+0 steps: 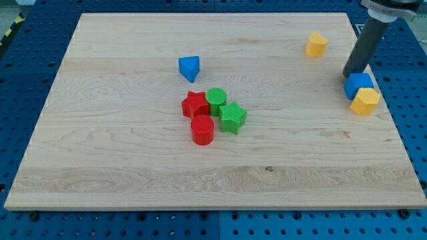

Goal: Place the yellow heart left to the yellow hexagon

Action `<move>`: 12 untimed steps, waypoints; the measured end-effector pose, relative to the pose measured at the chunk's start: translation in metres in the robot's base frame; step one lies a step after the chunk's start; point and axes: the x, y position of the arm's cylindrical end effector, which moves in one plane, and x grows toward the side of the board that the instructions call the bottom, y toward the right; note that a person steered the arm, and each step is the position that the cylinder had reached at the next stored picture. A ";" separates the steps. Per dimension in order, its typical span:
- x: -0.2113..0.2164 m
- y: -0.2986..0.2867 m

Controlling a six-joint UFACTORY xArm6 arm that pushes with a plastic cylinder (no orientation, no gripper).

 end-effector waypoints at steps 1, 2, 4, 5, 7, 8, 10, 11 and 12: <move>0.000 -0.017; 0.000 -0.051; -0.059 -0.144; -0.115 -0.118; -0.131 -0.054; -0.110 -0.066; -0.099 -0.071; -0.112 -0.056; -0.087 -0.054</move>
